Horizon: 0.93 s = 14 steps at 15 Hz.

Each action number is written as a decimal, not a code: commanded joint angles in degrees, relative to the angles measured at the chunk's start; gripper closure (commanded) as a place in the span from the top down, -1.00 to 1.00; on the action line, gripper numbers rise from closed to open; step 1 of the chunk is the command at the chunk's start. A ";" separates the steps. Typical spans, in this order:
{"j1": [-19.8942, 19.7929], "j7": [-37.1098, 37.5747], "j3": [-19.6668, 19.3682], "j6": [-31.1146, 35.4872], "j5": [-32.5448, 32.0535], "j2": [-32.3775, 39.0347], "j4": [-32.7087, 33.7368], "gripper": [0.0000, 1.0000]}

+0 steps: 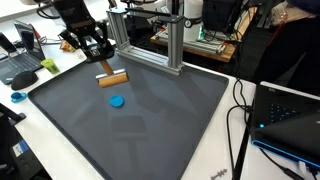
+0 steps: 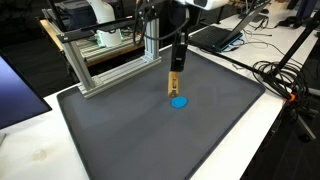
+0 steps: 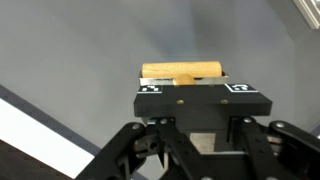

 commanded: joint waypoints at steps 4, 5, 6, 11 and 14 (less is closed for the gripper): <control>-0.17 18.00 -0.67 -0.13 2.86 -0.19 6.61 -0.56; 0.04 21.03 -0.74 1.45 2.61 -0.58 5.68 -0.56; 0.17 24.01 -0.83 3.14 2.32 -0.91 4.68 -0.56; 1.55 39.63 -2.04 10.35 1.49 -2.92 -0.88 -0.56; 3.95 50.37 -4.02 14.03 -1.35 -3.85 -4.01 -0.56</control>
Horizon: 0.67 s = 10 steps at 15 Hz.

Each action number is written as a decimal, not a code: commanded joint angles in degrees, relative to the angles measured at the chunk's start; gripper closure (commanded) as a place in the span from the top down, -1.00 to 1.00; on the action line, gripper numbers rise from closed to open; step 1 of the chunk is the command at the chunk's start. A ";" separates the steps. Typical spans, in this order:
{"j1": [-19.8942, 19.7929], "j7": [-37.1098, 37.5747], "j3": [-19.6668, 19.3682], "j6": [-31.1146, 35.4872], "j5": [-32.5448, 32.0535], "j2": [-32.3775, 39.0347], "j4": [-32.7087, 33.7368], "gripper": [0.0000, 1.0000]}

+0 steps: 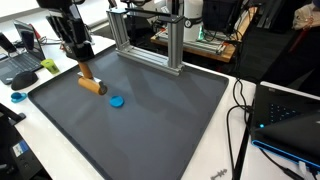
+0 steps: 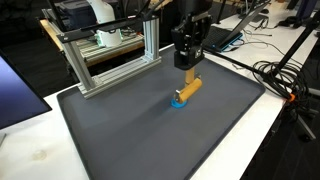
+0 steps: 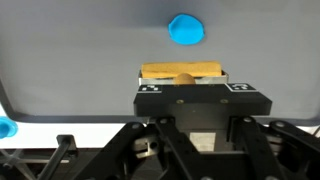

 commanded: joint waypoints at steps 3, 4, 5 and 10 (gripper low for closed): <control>6.58 20.52 -5.44 4.93 -7.94 -3.98 -7.10 -0.56; 8.52 24.66 -6.46 3.37 -11.19 -4.98 -8.14 -0.56; 8.90 24.73 -5.80 2.15 -11.57 -6.07 -9.05 -0.56; 8.32 23.73 -4.76 2.49 -10.34 -3.91 -7.17 -0.06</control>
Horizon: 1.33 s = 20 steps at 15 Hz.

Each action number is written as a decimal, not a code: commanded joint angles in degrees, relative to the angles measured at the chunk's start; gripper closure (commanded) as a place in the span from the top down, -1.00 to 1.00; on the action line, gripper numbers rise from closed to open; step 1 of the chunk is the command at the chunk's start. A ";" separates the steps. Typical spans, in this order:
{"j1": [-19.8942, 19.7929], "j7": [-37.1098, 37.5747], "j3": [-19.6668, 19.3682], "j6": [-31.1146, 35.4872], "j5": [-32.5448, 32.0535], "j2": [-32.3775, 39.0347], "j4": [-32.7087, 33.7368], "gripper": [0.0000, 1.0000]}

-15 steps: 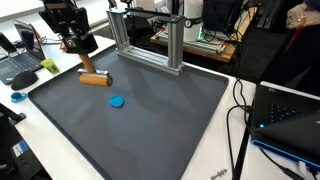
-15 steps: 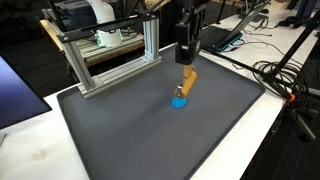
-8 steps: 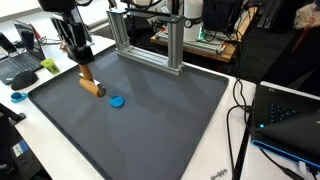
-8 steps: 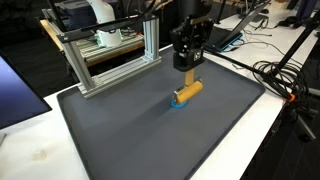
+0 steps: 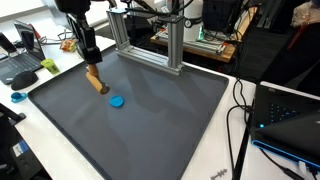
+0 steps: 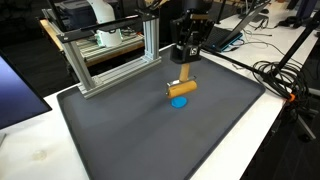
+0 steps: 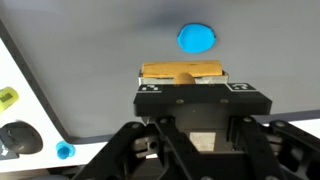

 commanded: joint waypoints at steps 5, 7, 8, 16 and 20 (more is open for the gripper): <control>-1.75 -2.57 2.72 7.17 6.13 0.68 -4.52 -0.56; -2.40 -4.52 3.38 9.68 8.46 1.23 -6.35 -0.56; -2.66 -5.15 3.41 10.67 9.26 1.49 -7.15 -0.56; -5.31 -9.07 3.11 13.46 11.17 2.34 -9.72 -0.56; -4.82 -9.00 3.28 13.29 10.73 2.90 -9.81 -0.56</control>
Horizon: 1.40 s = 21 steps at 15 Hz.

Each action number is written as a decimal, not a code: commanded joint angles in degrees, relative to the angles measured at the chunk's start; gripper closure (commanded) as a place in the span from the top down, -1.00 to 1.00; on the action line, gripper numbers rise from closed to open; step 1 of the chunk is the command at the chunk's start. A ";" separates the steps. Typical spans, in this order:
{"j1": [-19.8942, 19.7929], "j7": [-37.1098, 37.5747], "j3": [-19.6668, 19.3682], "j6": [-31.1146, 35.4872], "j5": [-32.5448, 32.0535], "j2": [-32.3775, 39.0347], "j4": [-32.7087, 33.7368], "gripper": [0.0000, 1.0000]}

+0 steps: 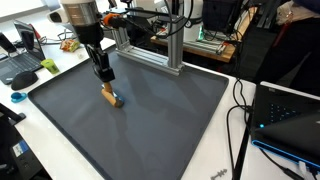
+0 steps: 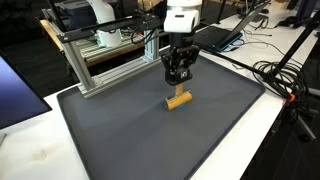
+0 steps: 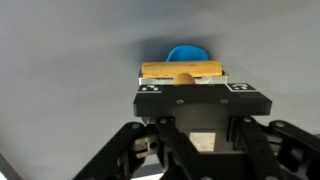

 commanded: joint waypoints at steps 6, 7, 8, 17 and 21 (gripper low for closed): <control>0.97 -0.53 0.63 0.82 -0.04 0.94 -0.75 -0.56; 1.01 -0.70 0.69 0.78 -0.15 1.18 -0.76 -0.56; 1.12 -0.78 0.65 0.54 -0.43 1.50 -0.88 -0.56; 0.92 -3.92 0.97 -2.82 -1.03 2.05 -1.59 -0.56; 0.84 -5.47 1.09 -3.78 -1.07 1.98 -1.51 -0.56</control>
